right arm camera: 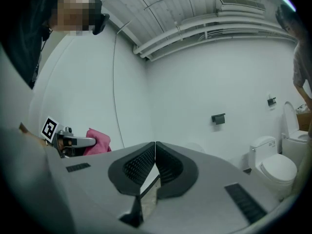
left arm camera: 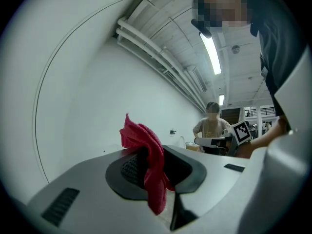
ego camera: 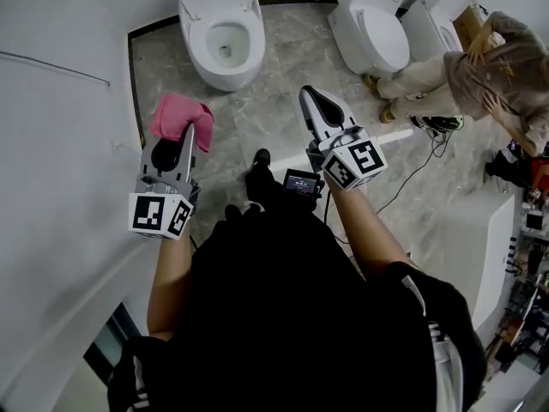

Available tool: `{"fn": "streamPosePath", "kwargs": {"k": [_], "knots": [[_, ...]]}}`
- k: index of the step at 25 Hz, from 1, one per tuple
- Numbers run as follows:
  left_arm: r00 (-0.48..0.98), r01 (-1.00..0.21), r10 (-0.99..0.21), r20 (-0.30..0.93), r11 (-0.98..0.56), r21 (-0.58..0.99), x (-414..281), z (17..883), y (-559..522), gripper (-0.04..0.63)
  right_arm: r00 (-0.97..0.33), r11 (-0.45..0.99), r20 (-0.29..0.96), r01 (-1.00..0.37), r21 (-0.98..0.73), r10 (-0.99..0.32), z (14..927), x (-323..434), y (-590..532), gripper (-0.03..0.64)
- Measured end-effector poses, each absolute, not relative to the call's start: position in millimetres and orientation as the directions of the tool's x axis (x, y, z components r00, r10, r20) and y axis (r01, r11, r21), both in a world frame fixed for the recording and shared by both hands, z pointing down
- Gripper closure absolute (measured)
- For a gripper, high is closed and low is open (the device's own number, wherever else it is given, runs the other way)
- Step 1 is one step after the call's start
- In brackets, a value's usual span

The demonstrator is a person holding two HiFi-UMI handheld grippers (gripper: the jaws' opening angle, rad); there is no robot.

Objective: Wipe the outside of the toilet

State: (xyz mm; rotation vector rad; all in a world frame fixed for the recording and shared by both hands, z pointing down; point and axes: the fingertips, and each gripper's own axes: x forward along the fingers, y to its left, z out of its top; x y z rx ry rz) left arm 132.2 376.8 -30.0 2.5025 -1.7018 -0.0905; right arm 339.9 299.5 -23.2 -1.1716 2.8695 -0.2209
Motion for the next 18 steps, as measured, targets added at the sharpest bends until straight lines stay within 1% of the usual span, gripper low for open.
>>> {"fn": "streamPosePath", "kwargs": {"k": [4, 8, 12, 14, 16, 18], "knots": [[0.385, -0.914, -0.922, 0.041, -0.375, 0.154, 131, 4, 419, 0.506, -0.729, 0.718, 0.075, -0.684, -0.128, -0.681, -1, 333, 343, 0.583], [0.419, -0.897, -0.905, 0.071, -0.4, 0.19, 159, 0, 437, 0.505, -0.751, 0.74, 0.059, -0.658, -0.139, -0.657, -13, 350, 366, 0.583], [0.433, -0.897, -0.899, 0.064, -0.423, 0.125, 182, -22, 436, 0.502, -0.782, 0.775, 0.031, -0.622, -0.108, -0.623, -20, 358, 370, 0.583], [0.433, -0.9, -0.899, 0.071, -0.426, 0.092, 193, -24, 432, 0.5, -0.798, 0.789, 0.019, -0.6, -0.131, -0.603, -14, 360, 369, 0.583], [0.432, -0.901, -0.899, 0.074, -0.426, 0.081, 209, -27, 428, 0.5, -0.808, 0.795, 0.008, -0.582, -0.168, -0.59, -11, 366, 365, 0.583], [0.437, -0.898, -0.895, 0.082, -0.43, 0.093, 226, -28, 422, 0.5, -0.812, 0.8, 0.005, -0.576, -0.168, -0.583, -13, 373, 362, 0.583]]}}
